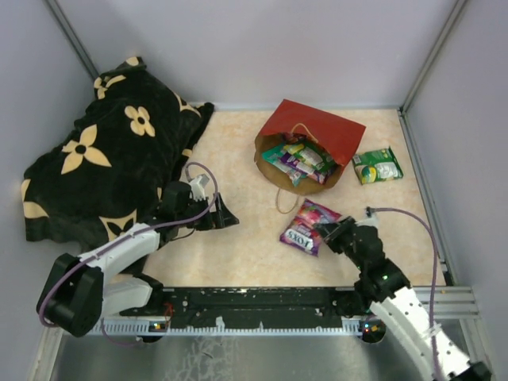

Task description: Take the snacks out of the paper bag

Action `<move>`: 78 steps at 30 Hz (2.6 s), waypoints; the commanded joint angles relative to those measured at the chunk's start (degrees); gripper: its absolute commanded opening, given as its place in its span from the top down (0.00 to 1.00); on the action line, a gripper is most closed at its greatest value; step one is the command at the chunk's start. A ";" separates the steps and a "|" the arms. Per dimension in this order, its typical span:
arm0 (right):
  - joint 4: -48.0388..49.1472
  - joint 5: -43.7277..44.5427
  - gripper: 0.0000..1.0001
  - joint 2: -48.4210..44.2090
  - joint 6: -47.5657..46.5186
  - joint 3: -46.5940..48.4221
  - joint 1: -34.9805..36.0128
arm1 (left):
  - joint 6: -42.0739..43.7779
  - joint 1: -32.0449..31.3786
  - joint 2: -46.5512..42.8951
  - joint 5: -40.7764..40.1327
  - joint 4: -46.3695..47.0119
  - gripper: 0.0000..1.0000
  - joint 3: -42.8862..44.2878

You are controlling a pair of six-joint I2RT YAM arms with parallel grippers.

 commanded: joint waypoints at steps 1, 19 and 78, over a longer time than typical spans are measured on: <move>-14.97 -10.40 1.00 -1.20 -9.13 1.53 -19.90 | 1.38 -0.17 3.30 3.85 2.92 0.01 2.04; 12.49 -35.63 1.00 48.39 -24.11 14.09 -76.78 | 4.04 -0.33 1.52 4.92 -1.94 0.01 4.97; 43.59 3.63 0.33 74.84 2.28 28.95 -56.08 | 4.00 -0.35 -0.35 3.73 -5.36 0.01 3.03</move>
